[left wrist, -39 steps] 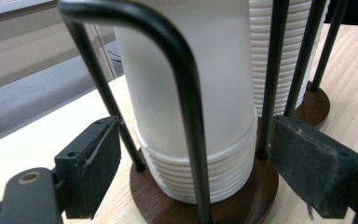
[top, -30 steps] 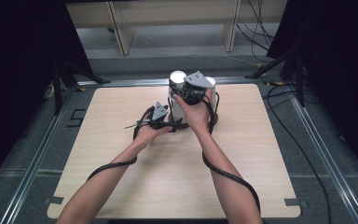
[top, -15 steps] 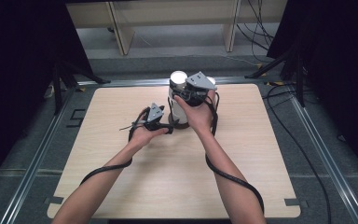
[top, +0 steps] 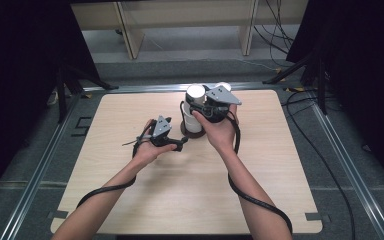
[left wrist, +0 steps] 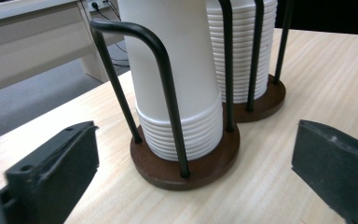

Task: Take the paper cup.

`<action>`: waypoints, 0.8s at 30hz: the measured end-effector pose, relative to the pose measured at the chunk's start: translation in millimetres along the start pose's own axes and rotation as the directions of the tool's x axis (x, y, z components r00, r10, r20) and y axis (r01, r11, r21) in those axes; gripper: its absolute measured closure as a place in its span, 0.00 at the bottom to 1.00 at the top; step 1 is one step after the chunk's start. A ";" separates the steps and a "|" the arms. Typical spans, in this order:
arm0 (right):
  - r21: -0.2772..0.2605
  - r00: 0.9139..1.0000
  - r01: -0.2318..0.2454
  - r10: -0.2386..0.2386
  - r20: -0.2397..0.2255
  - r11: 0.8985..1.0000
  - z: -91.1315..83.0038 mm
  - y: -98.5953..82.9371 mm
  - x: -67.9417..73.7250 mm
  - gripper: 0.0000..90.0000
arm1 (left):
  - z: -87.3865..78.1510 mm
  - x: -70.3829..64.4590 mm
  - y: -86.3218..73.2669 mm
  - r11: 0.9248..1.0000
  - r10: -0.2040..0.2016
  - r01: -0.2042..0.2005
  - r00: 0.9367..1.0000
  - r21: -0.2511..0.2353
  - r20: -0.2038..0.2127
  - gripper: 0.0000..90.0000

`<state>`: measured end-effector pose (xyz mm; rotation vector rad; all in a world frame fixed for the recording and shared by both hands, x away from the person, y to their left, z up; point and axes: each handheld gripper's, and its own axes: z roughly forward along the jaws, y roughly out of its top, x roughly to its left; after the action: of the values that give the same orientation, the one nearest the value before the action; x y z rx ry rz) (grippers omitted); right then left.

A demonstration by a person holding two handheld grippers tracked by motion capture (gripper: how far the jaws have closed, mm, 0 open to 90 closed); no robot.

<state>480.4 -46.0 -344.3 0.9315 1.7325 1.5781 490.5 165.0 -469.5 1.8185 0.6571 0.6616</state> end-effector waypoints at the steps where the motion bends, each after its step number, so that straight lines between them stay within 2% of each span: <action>1: -0.007 1.000 0.010 -0.010 -0.004 1.000 -1.9 -1.0 -0.6 0.40 | -1.1 -0.7 -0.4 1.000 -0.001 0.001 1.000 -0.007 -0.004 0.00; 2: -0.006 1.000 -0.004 0.004 -0.012 1.000 -3.3 -1.8 0.1 0.40 | -2.7 -1.2 -0.8 1.000 -0.004 0.004 1.000 -0.013 -0.002 0.00; 4: -0.006 1.000 0.002 -0.002 -0.012 1.000 -7.3 -4.5 -0.3 0.40 | -7.0 -2.0 -1.1 1.000 -0.006 0.006 1.000 -0.014 -0.001 0.00; 11: 0.003 1.000 -0.020 0.020 -0.023 1.000 -17.1 -12.3 0.9 0.40 | -20.0 -6.6 -1.4 0.999 -0.002 0.002 1.000 -0.034 0.008 0.00; 12: 0.002 0.999 -0.027 0.027 -0.023 1.000 -21.1 -16.1 1.2 0.40 | -24.8 -9.2 -1.7 0.999 -0.003 0.004 1.000 -0.041 0.014 0.00; 13: -0.007 1.000 -0.008 0.007 -0.028 1.000 -22.1 -17.6 -0.2 0.40 | -26.9 -10.0 -1.8 0.999 0.000 0.001 1.000 -0.045 0.019 0.00; 14: 0.007 0.999 -0.028 0.028 -0.030 1.000 -24.0 -19.6 0.7 0.40 | -28.7 -11.1 -1.9 0.999 0.002 -0.001 1.000 -0.045 0.019 0.00; 17: 0.004 0.999 -0.016 0.016 -0.035 1.000 -28.8 -25.0 -0.7 0.40 | -35.3 -15.5 -3.8 0.999 0.010 -0.008 0.999 -0.043 0.041 0.00; 20: 0.015 0.998 -0.045 0.046 -0.045 0.999 -36.3 -31.8 1.1 0.40 | -41.6 -21.5 -7.1 0.999 0.009 -0.006 0.998 -0.050 0.062 0.00; 21: 0.014 0.999 -0.034 0.035 -0.037 0.999 -39.2 -34.0 0.6 0.40 | -41.6 -21.5 -7.1 0.999 0.009 -0.006 0.998 -0.050 0.062 0.00; 22: 0.015 0.997 -0.047 0.048 -0.053 0.999 -40.9 -36.6 0.8 0.40 | -44.3 -22.9 -7.8 0.999 0.014 -0.011 0.998 -0.042 0.064 0.00; 24: 0.015 0.998 -0.040 0.041 -0.043 0.999 -45.4 -39.6 0.5 0.40 | -49.0 -27.5 -10.2 0.999 0.018 -0.015 0.997 -0.047 0.071 0.00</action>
<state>439.2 -72.9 -379.0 0.9515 1.7670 1.6243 435.5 180.1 -467.9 1.7977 0.5754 0.6153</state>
